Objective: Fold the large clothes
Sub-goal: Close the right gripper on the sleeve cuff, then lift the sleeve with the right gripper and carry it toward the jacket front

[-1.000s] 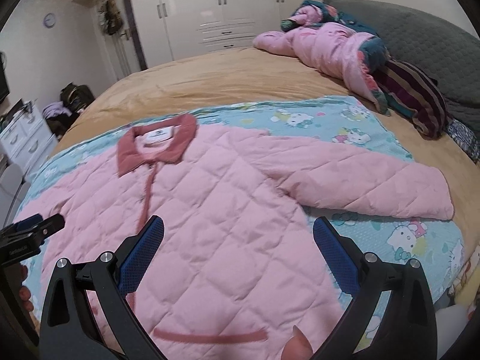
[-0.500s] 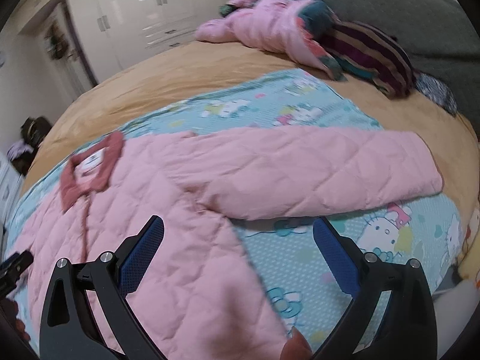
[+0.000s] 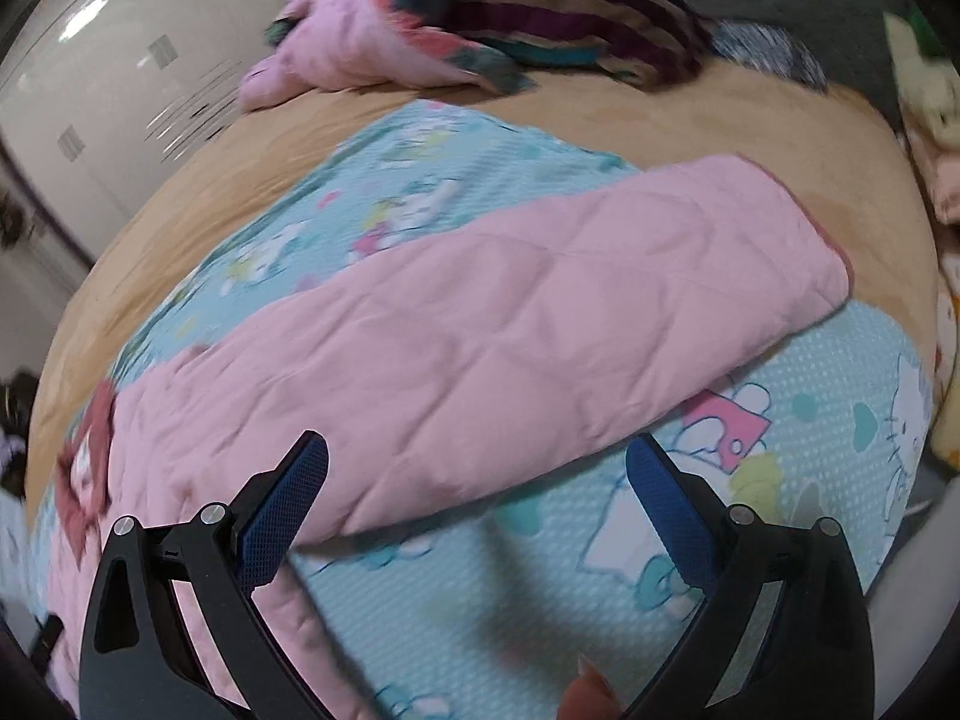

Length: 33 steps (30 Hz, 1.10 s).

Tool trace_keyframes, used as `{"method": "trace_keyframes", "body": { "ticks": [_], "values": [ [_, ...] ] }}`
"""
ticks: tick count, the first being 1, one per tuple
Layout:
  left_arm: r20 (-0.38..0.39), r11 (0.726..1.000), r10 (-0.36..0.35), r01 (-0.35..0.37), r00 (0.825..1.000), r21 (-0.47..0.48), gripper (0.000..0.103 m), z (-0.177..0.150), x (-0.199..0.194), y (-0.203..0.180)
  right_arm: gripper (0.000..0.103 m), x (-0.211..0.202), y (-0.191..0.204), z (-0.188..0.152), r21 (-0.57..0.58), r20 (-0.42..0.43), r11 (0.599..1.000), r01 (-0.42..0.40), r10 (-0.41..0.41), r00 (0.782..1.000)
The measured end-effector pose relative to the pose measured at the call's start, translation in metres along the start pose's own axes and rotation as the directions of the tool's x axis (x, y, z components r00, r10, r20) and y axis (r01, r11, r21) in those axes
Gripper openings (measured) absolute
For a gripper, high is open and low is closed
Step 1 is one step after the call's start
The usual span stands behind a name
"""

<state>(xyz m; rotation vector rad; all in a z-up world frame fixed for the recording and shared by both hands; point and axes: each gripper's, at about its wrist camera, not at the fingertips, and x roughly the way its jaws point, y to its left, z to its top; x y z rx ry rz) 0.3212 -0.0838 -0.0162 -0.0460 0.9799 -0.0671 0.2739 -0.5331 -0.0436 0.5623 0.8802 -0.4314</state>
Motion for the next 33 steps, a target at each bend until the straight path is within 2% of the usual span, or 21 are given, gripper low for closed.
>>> {"method": "trace_keyframes", "body": {
  "ticks": [7,13,15,20,24,26,27,28,30,33],
  "values": [
    [-0.022,1.0,0.002,-0.002,1.0,-0.011,0.094,0.011,0.021,-0.008,0.099,0.025,-0.051,0.016,0.189,-0.013,0.982,0.029,-0.027,1.0],
    [-0.033,1.0,-0.013,0.013,0.999,-0.013,0.094,0.016,0.035,-0.019,0.099,0.048,-0.079,0.03,0.317,-0.025,0.948,0.006,0.002,1.0],
    [-0.034,1.0,-0.014,0.014,0.999,-0.009,0.094,0.018,0.038,-0.023,0.099,0.053,-0.085,0.036,0.352,-0.006,0.936,-0.004,0.006,1.0],
    [-0.044,0.999,-0.034,0.033,0.998,-0.012,0.094,0.025,0.045,-0.03,0.099,0.065,-0.099,0.049,0.427,0.041,0.903,-0.052,0.038,0.998],
    [-0.039,0.998,-0.065,0.064,0.997,-0.021,0.094,0.028,0.041,-0.029,0.097,0.073,-0.108,0.059,0.442,0.112,0.884,-0.15,0.112,0.987],
    [-0.035,0.997,-0.071,0.07,0.997,-0.022,0.094,0.028,0.036,-0.026,0.069,0.073,-0.112,0.062,0.452,0.135,0.87,-0.196,0.151,0.979],
    [-0.031,0.997,-0.071,0.07,0.997,-0.023,0.094,0.028,0.034,-0.026,0.044,0.073,-0.113,0.064,0.457,0.147,0.86,-0.227,0.179,0.973],
    [-0.028,0.997,-0.07,0.069,0.997,-0.023,0.094,0.029,0.032,-0.025,0.033,0.072,-0.114,0.066,0.453,0.159,0.854,-0.254,0.203,0.966],
    [-0.028,0.998,-0.069,0.068,0.997,-0.014,0.094,0.031,0.027,-0.023,0.024,0.063,-0.106,0.073,0.404,0.187,0.872,-0.276,0.216,0.958],
    [-0.027,0.998,-0.067,0.067,0.997,0.008,0.094,0.038,0.019,-0.022,0.02,0.04,-0.087,0.084,0.32,0.227,0.891,-0.322,0.258,0.939]
  ]
}}
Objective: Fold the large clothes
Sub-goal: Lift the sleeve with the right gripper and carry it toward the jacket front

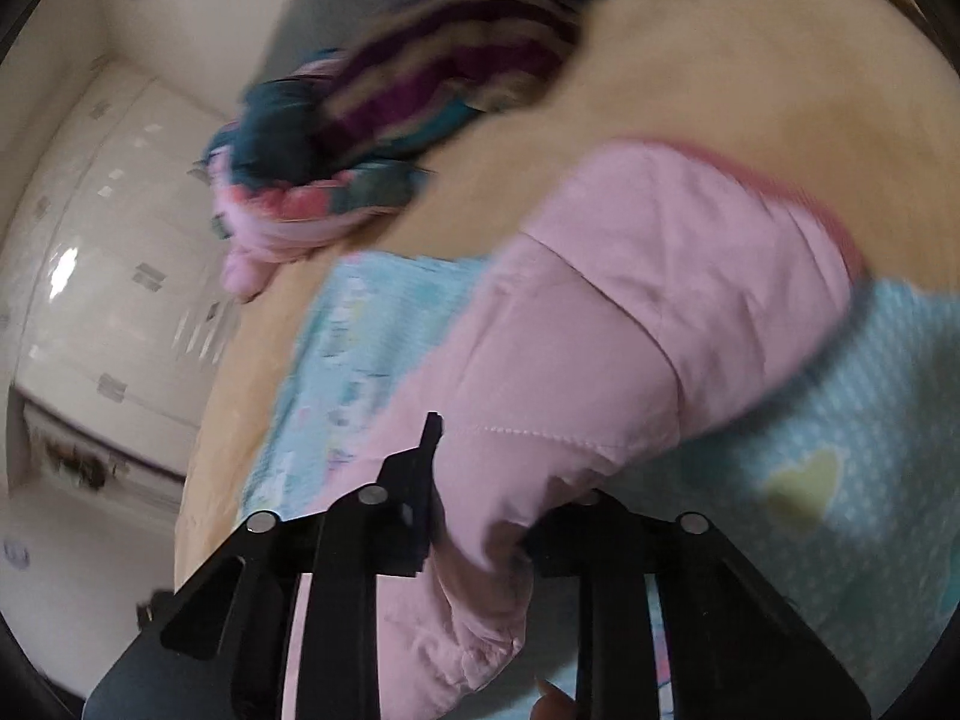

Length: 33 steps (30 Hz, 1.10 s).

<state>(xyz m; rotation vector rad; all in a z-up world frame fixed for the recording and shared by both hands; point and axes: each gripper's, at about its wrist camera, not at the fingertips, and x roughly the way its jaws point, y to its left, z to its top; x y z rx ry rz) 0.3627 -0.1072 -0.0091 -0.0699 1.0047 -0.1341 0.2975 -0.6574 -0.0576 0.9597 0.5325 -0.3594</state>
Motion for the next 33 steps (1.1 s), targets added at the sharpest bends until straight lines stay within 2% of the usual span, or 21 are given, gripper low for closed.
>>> {"method": "trace_keyframes", "body": {
  "ticks": [6,13,24,33],
  "values": [
    [0.046,1.0,-0.008,0.008,0.999,-0.004,0.094,0.018,-0.025,0.005,0.018,-0.031,0.065,0.006,-0.145,0.024,0.985,-0.097,0.102,0.994],
    [0.091,1.0,-0.015,0.015,0.996,0.0,0.094,0.033,-0.056,0.012,0.017,-0.063,0.139,-0.007,-0.305,0.024,0.936,-0.179,0.195,0.981],
    [0.166,0.998,-0.05,0.056,0.985,-0.031,0.094,0.042,-0.103,0.04,0.017,-0.091,0.227,-0.049,-0.476,-0.022,0.839,-0.264,0.288,0.957],
    [0.201,0.991,-0.076,0.096,0.977,-0.093,0.094,0.036,-0.123,0.077,0.017,-0.102,0.281,-0.087,-0.585,-0.057,0.76,-0.284,0.311,0.949]
  ]
}}
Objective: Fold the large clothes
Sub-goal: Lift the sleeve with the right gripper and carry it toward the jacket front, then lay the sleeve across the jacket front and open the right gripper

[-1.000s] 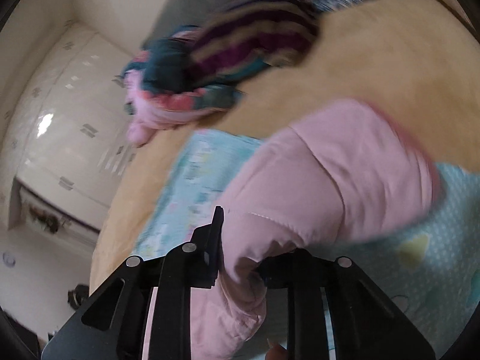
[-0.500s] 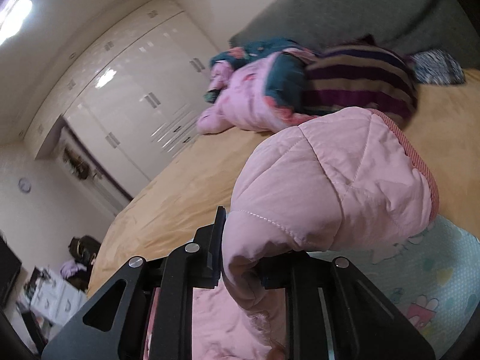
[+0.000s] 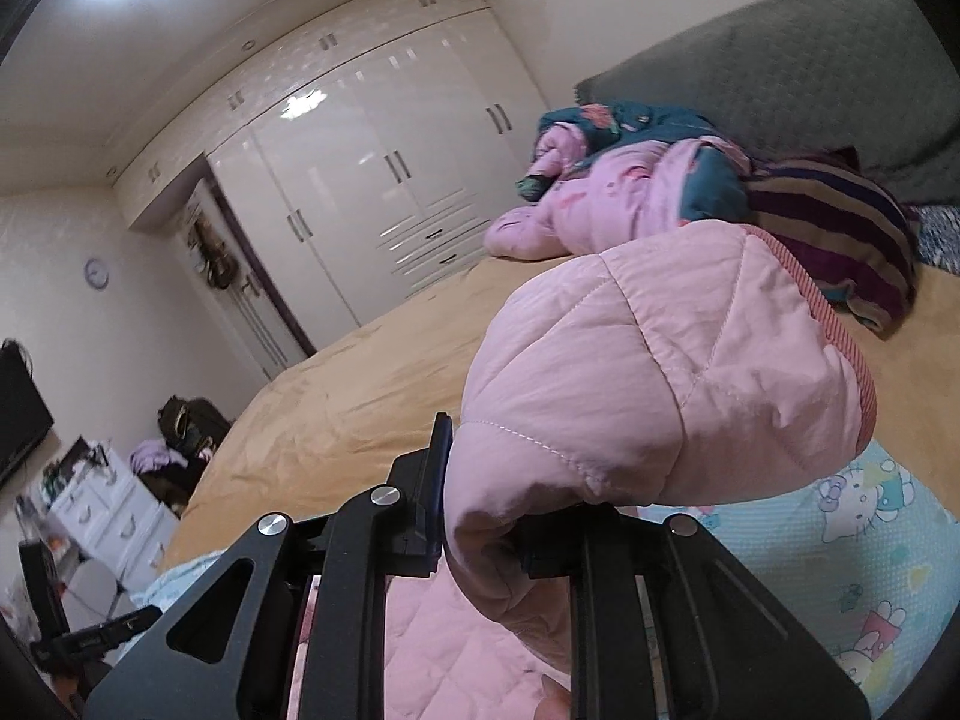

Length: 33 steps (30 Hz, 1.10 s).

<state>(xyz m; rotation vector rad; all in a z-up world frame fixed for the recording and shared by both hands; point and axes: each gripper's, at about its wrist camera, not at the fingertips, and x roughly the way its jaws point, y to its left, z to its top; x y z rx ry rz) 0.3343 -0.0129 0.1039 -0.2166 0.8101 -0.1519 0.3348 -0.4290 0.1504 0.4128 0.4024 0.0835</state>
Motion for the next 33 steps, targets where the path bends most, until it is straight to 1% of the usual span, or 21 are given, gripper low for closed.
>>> {"method": "trace_keyframes", "body": {
  "ticks": [6,9,12,16,22,27,30,33],
  "values": [
    [0.026,0.999,-0.023,0.024,0.999,-0.043,0.094,0.003,-0.015,0.027,0.017,0.006,0.05,-0.017,-0.101,-0.019,0.995,-0.014,0.012,1.0],
    [0.029,0.998,-0.025,0.027,0.999,-0.061,0.094,0.001,-0.02,0.042,0.017,0.013,0.075,-0.03,-0.148,-0.037,0.988,-0.04,0.035,0.999],
    [0.029,0.997,-0.023,0.025,0.999,-0.075,0.094,-0.002,-0.023,0.057,0.017,0.02,0.099,-0.046,-0.191,-0.062,0.978,-0.087,0.077,0.995],
    [0.035,0.994,-0.021,0.025,0.999,-0.108,0.094,-0.006,-0.027,0.077,0.017,0.033,0.129,-0.071,-0.233,-0.113,0.963,-0.135,0.111,0.987],
    [0.034,0.988,-0.021,0.026,0.999,-0.153,0.094,-0.015,-0.027,0.101,0.017,0.057,0.172,-0.123,-0.306,-0.216,0.934,-0.187,0.123,0.969],
    [0.013,0.984,-0.03,0.032,0.999,-0.173,0.094,-0.026,-0.016,0.11,0.017,0.071,0.193,-0.173,-0.331,-0.301,0.919,-0.212,0.111,0.947],
    [-0.009,0.985,-0.032,0.03,0.999,-0.167,0.094,-0.033,-0.007,0.111,0.017,0.083,0.2,-0.2,-0.326,-0.346,0.92,-0.219,0.099,0.933],
    [-0.027,0.986,-0.036,0.031,0.999,-0.165,0.094,-0.04,0.002,0.11,0.017,0.093,0.2,-0.224,-0.3,-0.395,0.928,-0.221,0.09,0.914]
  ]
}}
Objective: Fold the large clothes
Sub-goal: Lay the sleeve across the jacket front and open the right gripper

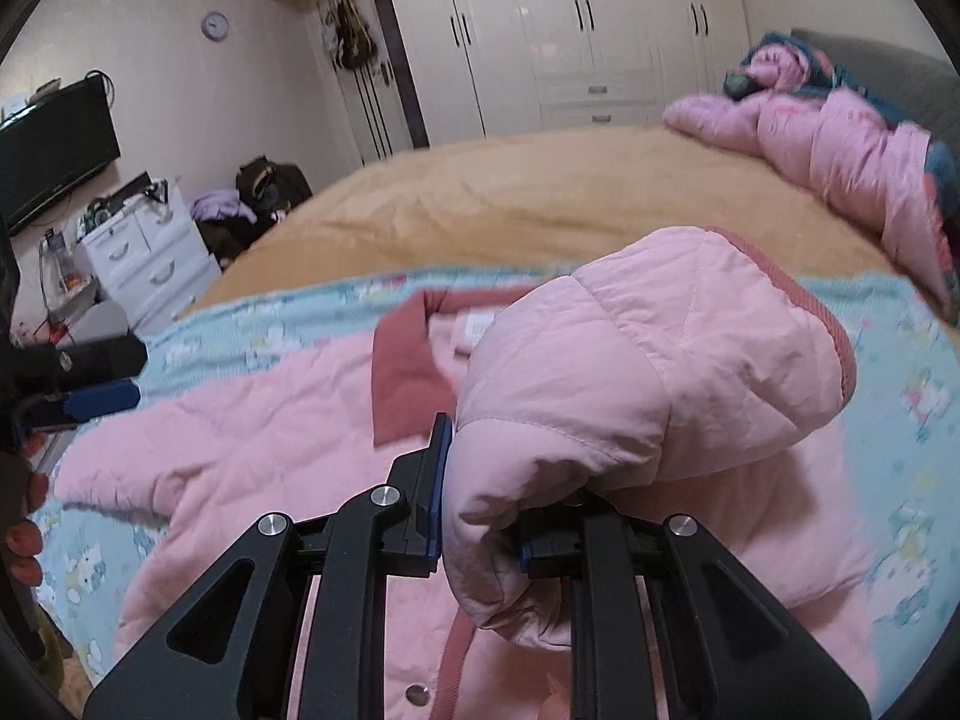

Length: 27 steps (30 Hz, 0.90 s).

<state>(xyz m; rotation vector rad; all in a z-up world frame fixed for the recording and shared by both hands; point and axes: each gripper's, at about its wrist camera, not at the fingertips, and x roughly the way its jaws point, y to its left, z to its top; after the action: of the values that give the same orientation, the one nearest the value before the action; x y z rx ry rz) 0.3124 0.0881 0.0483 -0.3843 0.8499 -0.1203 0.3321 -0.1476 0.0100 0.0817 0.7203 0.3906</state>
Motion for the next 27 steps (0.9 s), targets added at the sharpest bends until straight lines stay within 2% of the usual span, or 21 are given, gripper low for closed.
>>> {"method": "trace_keyframes", "body": {
  "ticks": [5,6,7,9,13,15,18,19,20,21,22,27],
  "values": [
    [-0.023,1.0,-0.006,0.005,1.0,-0.011,0.094,-0.007,0.012,0.0,0.021,0.022,-0.001,-0.025,0.063,-0.07,0.997,-0.039,0.043,0.997],
    [-0.027,1.0,-0.005,0.004,1.0,-0.013,0.094,-0.008,0.014,0.0,0.028,0.023,-0.003,-0.027,0.074,-0.077,0.996,-0.054,0.06,0.995],
    [-0.031,1.0,-0.003,0.002,1.0,-0.015,0.094,-0.01,0.016,0.001,0.043,0.025,-0.004,-0.031,0.091,-0.086,0.993,-0.074,0.082,0.993],
    [-0.038,1.0,0.003,-0.004,0.999,-0.019,0.094,-0.011,0.018,0.003,0.057,0.023,-0.01,-0.034,0.126,-0.092,0.986,-0.104,0.116,0.989],
    [-0.044,0.999,-0.002,0.001,0.999,-0.035,0.094,-0.014,0.021,0.006,0.068,0.001,-0.026,-0.041,0.226,-0.057,0.964,-0.141,0.157,0.986],
    [-0.051,0.999,-0.013,0.011,0.999,-0.043,0.094,-0.016,0.024,0.006,0.077,-0.02,-0.04,-0.047,0.289,0.0,0.948,-0.131,0.137,0.991],
    [-0.065,0.997,-0.039,0.034,0.997,-0.073,0.094,-0.019,0.028,0.009,0.077,-0.037,-0.06,-0.048,0.374,0.067,0.918,-0.134,0.117,0.991],
    [-0.068,0.995,-0.053,0.047,0.996,-0.09,0.094,-0.02,0.029,0.011,0.074,-0.038,-0.066,-0.045,0.396,0.075,0.908,-0.138,0.117,0.99],
    [-0.07,0.991,-0.076,0.067,0.995,-0.118,0.094,-0.021,0.029,0.014,0.067,-0.037,-0.069,-0.042,0.407,0.072,0.902,-0.141,0.122,0.99],
    [-0.072,0.988,-0.089,0.079,0.993,-0.135,0.094,-0.022,0.028,0.016,0.047,-0.034,-0.07,-0.038,0.408,0.062,0.903,-0.131,0.116,0.991],
    [-0.07,0.985,-0.096,0.085,0.993,-0.15,0.094,-0.023,0.026,0.019,0.033,-0.033,-0.07,-0.035,0.405,0.06,0.907,-0.119,0.103,0.993],
    [-0.034,0.983,-0.077,0.07,0.996,-0.167,0.094,-0.018,0.01,0.031,0.026,-0.043,-0.041,-0.02,0.297,0.12,0.943,-0.15,0.119,0.986]
  ]
}}
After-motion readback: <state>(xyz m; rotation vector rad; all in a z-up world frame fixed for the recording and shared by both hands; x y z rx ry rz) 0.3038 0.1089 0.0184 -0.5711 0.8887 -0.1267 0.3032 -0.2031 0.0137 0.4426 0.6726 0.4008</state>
